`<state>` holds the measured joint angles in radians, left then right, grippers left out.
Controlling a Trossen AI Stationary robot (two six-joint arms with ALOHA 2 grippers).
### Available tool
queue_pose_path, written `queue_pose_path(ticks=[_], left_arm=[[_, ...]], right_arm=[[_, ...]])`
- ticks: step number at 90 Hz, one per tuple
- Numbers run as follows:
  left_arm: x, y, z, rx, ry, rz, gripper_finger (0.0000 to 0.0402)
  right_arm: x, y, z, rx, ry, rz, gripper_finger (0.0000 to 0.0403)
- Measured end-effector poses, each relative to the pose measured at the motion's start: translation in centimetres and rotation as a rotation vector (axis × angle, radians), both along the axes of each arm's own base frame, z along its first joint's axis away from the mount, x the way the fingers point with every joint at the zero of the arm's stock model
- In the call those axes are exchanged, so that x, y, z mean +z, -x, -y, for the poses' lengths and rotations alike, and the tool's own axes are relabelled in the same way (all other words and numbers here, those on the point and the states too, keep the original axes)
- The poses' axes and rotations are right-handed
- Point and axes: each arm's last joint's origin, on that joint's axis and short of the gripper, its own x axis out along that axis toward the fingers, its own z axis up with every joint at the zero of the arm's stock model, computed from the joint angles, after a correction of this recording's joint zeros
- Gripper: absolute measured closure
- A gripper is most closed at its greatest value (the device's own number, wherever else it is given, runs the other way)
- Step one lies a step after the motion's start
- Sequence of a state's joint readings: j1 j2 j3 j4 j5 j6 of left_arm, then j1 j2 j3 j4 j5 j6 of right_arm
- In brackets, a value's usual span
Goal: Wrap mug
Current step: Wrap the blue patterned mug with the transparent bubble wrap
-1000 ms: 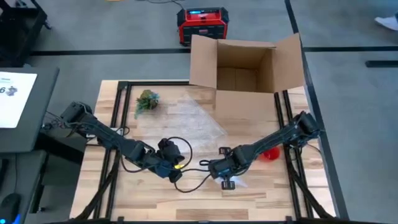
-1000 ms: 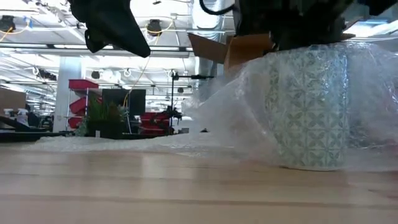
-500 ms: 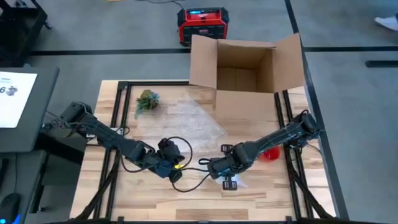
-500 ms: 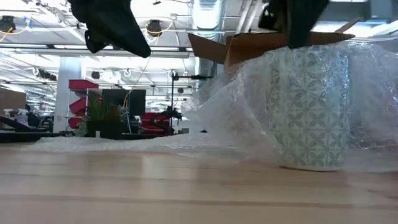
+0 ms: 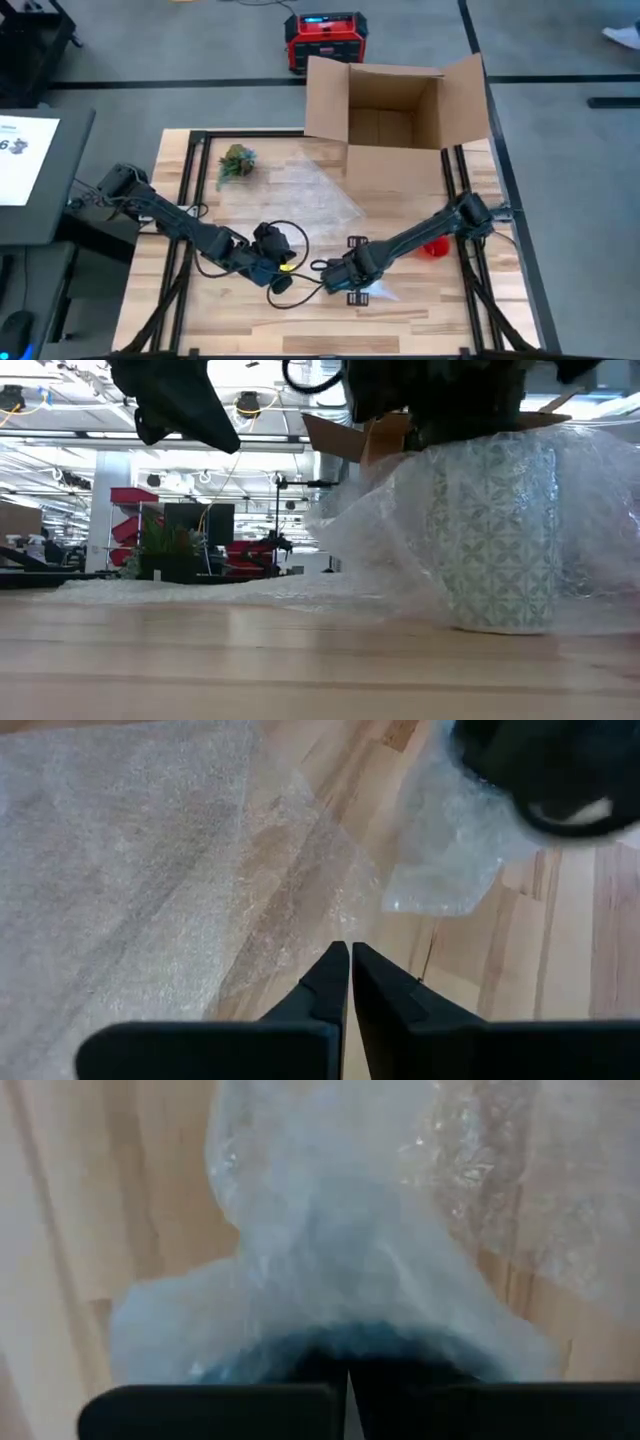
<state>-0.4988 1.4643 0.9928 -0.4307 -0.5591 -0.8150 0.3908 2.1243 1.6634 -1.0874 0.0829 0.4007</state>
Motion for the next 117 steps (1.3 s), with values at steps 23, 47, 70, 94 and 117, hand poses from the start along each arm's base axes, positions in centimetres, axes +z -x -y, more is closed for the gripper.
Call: queue_pose_path(ticks=[23, 47, 70, 94, 117], left_arm=[[0.0, 0.0, 0.0, 0.001, 0.003, 0.005, 0.0402], [0.0, 0.0, 0.0, 0.002, 0.004, 0.006, 0.0402], [0.0, 0.0, 0.0, 0.002, 0.003, 0.005, 0.0402], [0.0, 0.0, 0.0, 0.000, 0.004, 0.006, 0.0402], [0.0, -0.1, 0.0, -0.001, 0.005, 0.007, 0.0402]], right_arm=[[2.2, 0.7, -0.3, 0.022, -0.015, 0.045, 0.0403], [10.5, 3.6, -0.9, -0.001, -0.069, 0.261, 0.0403], [10.6, 4.6, -0.9, -0.099, -0.070, 0.172, 0.0403], [2.9, 2.3, -1.2, -0.057, -0.104, -0.096, 0.0403], [0.6, 1.7, -1.0, 0.026, -0.071, -0.129, 0.0403]])
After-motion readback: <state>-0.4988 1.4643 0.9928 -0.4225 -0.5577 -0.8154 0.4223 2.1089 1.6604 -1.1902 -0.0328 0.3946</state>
